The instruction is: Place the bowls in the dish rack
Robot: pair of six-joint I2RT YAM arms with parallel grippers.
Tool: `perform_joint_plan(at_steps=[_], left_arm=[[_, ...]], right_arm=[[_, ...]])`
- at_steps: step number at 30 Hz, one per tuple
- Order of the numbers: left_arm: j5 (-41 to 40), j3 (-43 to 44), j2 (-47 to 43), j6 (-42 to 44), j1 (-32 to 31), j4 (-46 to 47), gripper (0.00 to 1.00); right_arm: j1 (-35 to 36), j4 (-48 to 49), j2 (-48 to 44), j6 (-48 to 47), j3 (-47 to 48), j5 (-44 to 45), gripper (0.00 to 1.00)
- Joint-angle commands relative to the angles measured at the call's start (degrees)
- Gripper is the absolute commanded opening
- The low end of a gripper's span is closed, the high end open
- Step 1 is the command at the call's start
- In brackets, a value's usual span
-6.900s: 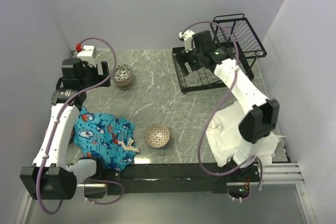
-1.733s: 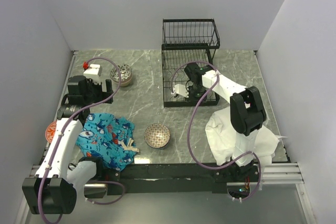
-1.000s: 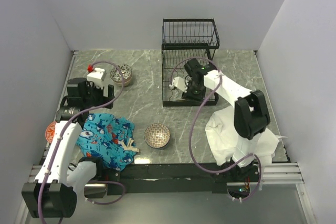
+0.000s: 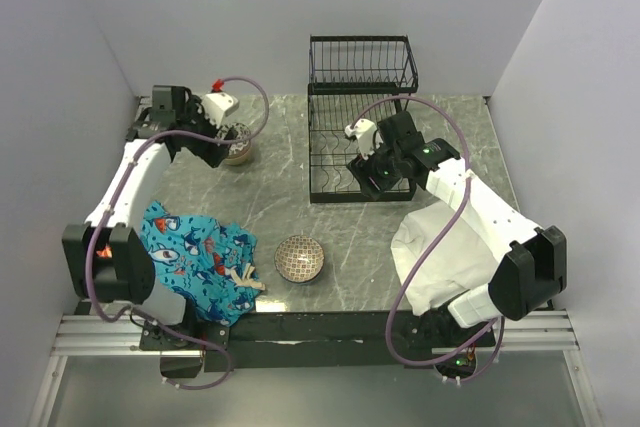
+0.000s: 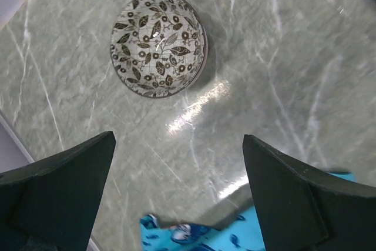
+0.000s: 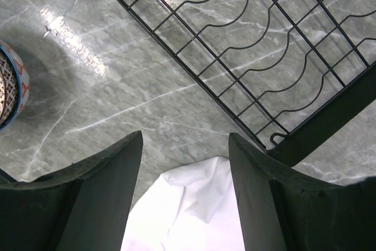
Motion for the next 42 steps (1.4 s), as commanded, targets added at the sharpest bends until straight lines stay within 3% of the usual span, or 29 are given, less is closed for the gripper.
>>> perform_joint_plan(at_steps=[1,4,8,10,20,35,42], left_arm=[[-1.17,-0.93,2.87,11.31,-2.15,5.77,0.98],[-1.98,2.39,7.7,13.6,-2.95,4.57,0.93],[-1.89,9.07,15.68,13.25,-3.3,0.53,0.71],[-3.03,11.45,17.99,12.02,-3.65,0.52,0.67],[-2.33,17.7,27.13,12.29,-4.7,-2.29,0.64],[-4.26,17.35,25.56,7.8,-7.51,0.52,0.67],[-6.64,16.2,27.66,6.84,-7.96,1.57,0.62]], right_arm=[[0.09,2.05,-2.54,0.76,1.41,0.19,0.68],[-0.17,2.49,-3.33,1.55,1.41,0.11,0.68],[-0.35,3.36,-4.03,2.52,0.62,0.02,0.67],[-0.44,3.81,-4.21,3.14,-0.26,0.72,0.66],[-1.23,3.54,-2.8,2.7,0.97,0.9,0.66],[-2.02,3.63,-1.22,2.7,1.76,0.37,0.66],[-2.02,3.37,0.36,2.52,3.34,0.54,0.66]])
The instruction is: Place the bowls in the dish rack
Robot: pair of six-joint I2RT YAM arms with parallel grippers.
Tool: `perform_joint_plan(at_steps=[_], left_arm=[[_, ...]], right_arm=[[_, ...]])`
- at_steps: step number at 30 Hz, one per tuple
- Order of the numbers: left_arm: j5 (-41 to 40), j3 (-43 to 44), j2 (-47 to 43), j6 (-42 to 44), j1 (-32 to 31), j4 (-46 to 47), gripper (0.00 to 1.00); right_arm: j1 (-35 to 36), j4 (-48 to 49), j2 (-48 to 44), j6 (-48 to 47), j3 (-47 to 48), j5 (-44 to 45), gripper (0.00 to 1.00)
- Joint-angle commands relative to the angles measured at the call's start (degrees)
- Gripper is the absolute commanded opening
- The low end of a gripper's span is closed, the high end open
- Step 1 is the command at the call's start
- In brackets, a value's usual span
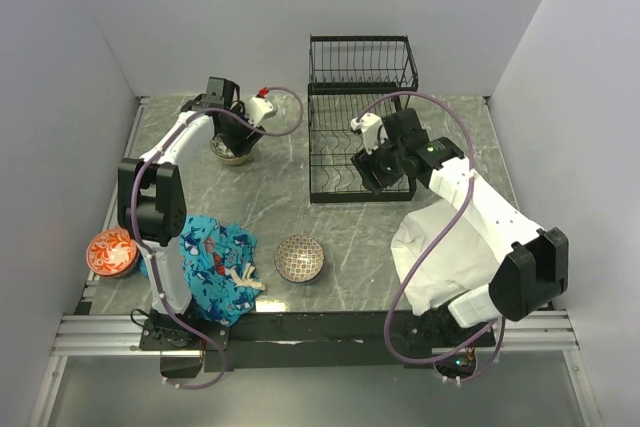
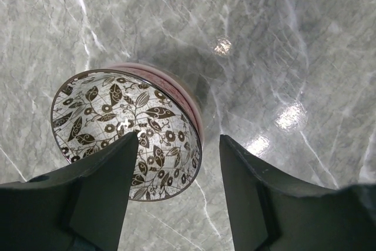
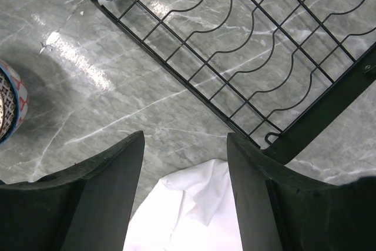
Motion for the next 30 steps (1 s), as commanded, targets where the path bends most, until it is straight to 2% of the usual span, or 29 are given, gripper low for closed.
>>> perform_joint_plan(at_steps=[1,4,12,16,30], left_arm=[[-2.0,0.53,-0.05,-1.78,-0.44,2.36,0.61],[-2.71,1.24,1.17,-2.31,-0.35,2.72,0.56],[-3.5,2.91,3.73,-3.36,-0.44,2.71,0.58],[-3.59,2.73,3.73,-3.89,-0.53,3.42,0.51],[-3.24,2.38,1.53,-5.38,-0.44,3.42,0.49]], right_arm=[[-0.4,1.79,1.15,0.36,3.39,0.07,0.66],[-0.4,1.62,1.59,0.36,4.09,-0.11,0.66],[-0.4,1.88,1.59,0.36,3.74,0.07,0.66],[-0.4,2.06,1.59,0.53,3.48,-0.11,0.66],[-0.31,2.15,2.9,1.06,4.09,-0.99,0.66]])
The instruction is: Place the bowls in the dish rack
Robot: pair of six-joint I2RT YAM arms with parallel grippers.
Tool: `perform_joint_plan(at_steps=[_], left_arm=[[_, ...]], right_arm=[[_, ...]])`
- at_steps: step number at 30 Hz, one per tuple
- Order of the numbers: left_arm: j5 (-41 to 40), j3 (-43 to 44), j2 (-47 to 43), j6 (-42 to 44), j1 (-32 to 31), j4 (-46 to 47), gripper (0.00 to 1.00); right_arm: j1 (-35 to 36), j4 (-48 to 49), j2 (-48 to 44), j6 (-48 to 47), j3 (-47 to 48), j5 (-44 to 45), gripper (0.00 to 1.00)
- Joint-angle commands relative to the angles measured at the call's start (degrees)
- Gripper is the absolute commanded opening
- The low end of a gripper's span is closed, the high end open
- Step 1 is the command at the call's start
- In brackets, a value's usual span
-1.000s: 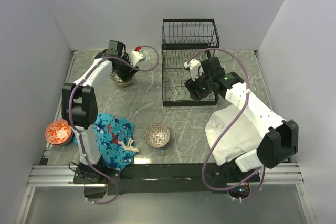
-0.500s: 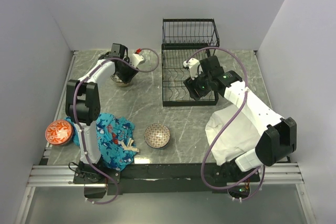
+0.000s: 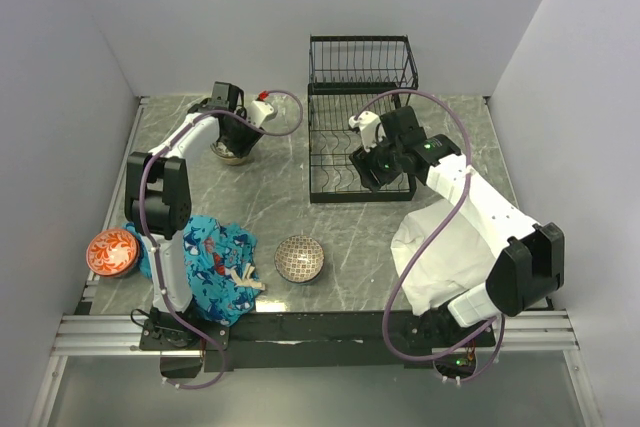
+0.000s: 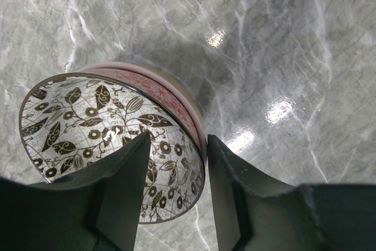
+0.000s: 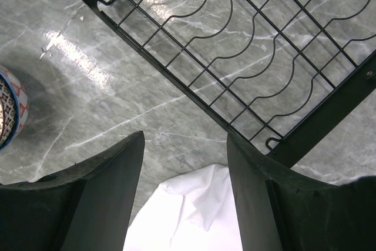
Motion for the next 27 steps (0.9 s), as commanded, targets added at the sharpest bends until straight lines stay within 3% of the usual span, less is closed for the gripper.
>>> perform_joint_plan(at_steps=[1,6,9,14,27], left_arm=[[0.19,2.03,-2.58,-1.1,-0.11,1.17,0.48],[0.55,2.03,-2.93,-1.71,-0.11,1.34,0.5],[0.63,2.65,-3.19,-2.15,-0.11,1.08,0.56],[0.11,3.17,-3.54,-2.77,-0.11,1.34,0.56],[2.04,4.14,-2.4,-4.0,-0.11,-0.24,0.31]], right_arm=[[-0.36,2.1,1.05,0.84,2.82,-0.97,0.66],[-0.36,2.01,1.58,0.75,3.35,-1.05,0.66],[-0.36,2.01,1.58,0.93,3.18,-1.32,0.66],[-0.36,2.1,1.58,1.11,2.91,-1.76,0.66],[-0.27,1.84,2.45,0.93,3.62,-2.46,0.66]])
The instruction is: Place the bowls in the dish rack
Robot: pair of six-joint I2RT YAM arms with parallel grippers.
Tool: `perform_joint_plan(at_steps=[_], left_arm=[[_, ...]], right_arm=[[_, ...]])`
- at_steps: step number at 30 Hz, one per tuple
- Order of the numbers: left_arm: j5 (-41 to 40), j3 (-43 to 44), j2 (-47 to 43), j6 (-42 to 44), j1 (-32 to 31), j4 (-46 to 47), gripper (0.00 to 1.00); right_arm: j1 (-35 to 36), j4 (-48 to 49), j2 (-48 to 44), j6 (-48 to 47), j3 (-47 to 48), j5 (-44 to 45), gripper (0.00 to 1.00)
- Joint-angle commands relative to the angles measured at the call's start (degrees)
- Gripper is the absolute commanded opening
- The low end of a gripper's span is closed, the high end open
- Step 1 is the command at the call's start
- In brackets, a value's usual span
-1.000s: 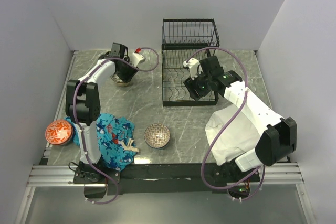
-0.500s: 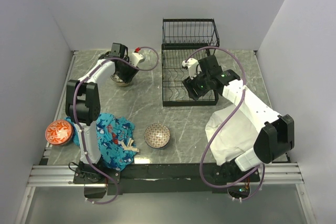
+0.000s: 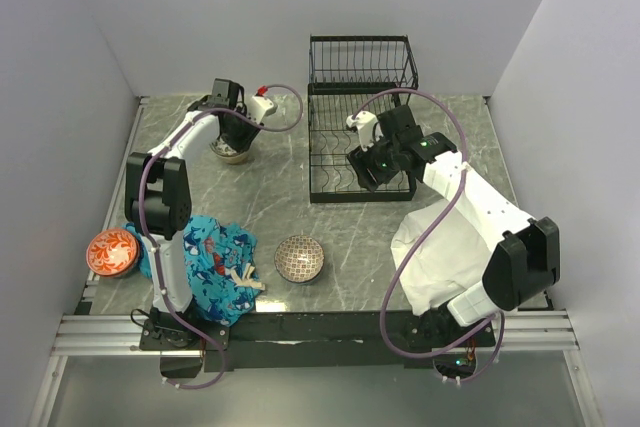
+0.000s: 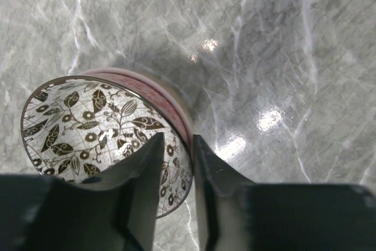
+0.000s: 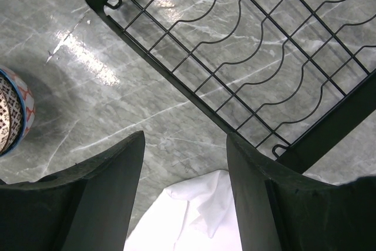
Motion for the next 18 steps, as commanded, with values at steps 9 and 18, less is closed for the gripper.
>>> perform_joint_plan(at_steps=[9,18], left_arm=[[1.85,3.4,-2.6,-2.3,-0.07,-1.29,0.21],[0.27,4.01,-6.29,-3.01,-0.07,-1.99,0.01]], right_arm=[[-0.36,1.66,0.9,0.76,3.16,-1.33,0.65],[-0.36,1.4,1.43,1.11,4.83,-1.59,0.65]])
